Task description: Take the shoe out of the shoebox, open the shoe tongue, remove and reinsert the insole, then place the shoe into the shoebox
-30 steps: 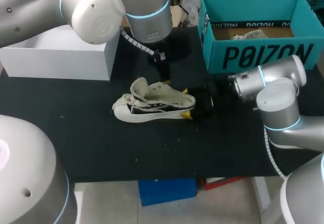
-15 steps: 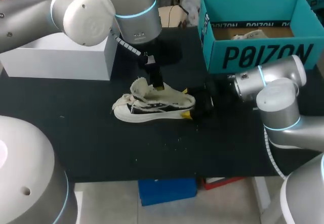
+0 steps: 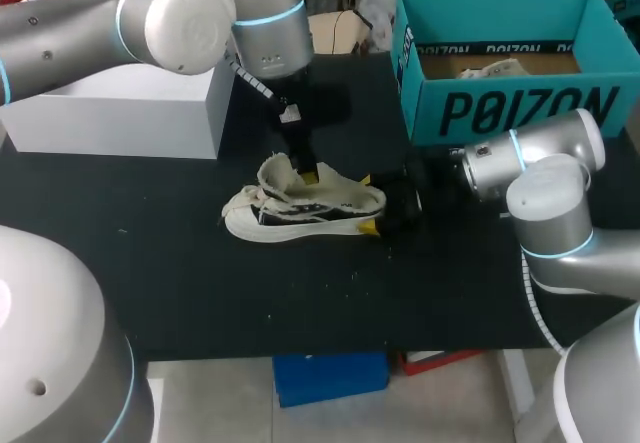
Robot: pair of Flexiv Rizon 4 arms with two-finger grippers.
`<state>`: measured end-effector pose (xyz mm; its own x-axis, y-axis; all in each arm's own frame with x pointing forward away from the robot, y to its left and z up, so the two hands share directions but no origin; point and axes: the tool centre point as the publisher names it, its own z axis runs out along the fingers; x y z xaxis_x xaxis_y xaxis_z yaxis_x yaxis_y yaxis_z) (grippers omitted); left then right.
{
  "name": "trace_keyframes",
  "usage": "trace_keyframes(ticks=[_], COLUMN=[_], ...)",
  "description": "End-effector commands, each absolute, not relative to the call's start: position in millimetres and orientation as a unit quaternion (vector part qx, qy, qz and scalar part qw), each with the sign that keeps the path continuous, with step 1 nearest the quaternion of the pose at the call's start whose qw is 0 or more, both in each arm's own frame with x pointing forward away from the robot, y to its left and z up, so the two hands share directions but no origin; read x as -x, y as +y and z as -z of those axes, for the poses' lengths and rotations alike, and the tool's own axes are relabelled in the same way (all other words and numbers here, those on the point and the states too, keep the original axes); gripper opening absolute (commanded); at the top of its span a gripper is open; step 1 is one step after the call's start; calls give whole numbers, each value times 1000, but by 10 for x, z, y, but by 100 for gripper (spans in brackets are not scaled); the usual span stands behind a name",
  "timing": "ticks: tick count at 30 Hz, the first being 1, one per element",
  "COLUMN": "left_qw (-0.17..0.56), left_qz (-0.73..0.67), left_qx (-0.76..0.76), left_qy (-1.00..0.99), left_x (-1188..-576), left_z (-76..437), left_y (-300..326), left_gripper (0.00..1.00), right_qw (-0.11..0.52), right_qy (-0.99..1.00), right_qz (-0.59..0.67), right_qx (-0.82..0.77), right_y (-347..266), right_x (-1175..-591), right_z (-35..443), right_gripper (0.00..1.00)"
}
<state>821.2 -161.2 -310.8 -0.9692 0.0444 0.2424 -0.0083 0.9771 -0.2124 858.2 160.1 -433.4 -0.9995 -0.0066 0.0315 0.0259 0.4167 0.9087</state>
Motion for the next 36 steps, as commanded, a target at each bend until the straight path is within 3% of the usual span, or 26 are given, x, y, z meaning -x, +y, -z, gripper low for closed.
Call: trace_keyframes(ticks=[1, 36], left_qw=[137, 178], left_qz=[-111, -106], left_qx=[10, 26], left_qy=[-984, -978], left_x=[-8263, -8205], left_z=[3254, 3937], left_y=[-1622, -1751], left_gripper=[0, 0], right_qw=[15, 15], right_qy=[-842, -842], right_qz=[539, 539], right_qx=[7, 7], right_y=[1612, 1612], right_x=[-8579, -8579], right_z=[4359, 4359], right_gripper=[0, 0])
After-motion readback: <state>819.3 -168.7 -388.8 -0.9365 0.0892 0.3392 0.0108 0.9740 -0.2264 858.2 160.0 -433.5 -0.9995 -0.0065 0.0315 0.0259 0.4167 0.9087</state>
